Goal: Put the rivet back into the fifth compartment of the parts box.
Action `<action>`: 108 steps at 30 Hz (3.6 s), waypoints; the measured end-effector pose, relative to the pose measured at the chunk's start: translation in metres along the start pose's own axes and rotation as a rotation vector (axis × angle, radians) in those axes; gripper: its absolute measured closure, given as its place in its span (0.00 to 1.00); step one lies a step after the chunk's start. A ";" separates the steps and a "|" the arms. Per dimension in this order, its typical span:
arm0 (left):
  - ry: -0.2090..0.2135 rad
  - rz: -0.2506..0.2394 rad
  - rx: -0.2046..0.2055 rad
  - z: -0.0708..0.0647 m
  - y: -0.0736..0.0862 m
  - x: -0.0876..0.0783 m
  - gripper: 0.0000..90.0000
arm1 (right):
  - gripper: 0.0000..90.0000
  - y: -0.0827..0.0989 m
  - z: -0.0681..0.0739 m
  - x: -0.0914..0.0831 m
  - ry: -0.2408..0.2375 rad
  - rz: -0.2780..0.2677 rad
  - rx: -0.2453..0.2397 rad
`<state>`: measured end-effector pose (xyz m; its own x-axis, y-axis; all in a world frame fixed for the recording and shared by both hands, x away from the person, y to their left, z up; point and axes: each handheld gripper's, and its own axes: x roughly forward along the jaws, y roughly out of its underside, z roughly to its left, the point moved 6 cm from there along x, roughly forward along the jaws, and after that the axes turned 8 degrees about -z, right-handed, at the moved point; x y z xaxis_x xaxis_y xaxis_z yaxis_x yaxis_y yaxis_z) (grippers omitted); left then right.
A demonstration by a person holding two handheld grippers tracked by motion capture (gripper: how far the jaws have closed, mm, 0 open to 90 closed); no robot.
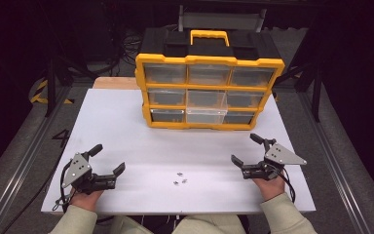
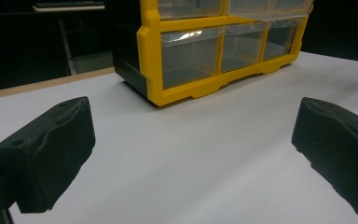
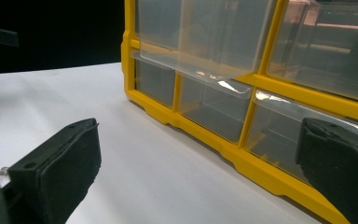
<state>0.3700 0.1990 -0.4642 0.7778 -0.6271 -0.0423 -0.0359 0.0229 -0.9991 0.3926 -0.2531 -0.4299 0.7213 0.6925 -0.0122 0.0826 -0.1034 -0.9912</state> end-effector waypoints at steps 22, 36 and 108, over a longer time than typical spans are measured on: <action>-0.008 -0.023 -0.011 0.004 -0.009 -0.004 0.02 | 0.01 -0.014 0.006 0.011 -0.053 0.005 -0.035; 0.001 -0.007 0.046 0.001 -0.009 -0.003 0.02 | 0.03 -0.039 0.033 0.045 -0.186 -0.010 -0.025; 0.027 0.029 0.042 -0.003 -0.005 -0.002 0.02 | 0.13 -0.074 0.089 0.135 -0.581 0.944 -0.368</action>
<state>0.3666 0.1978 -0.4589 0.7599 -0.6461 -0.0716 -0.0315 0.0735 -0.9968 0.4226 -0.0882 -0.3704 0.1871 0.4425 -0.8770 -0.0549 -0.8867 -0.4591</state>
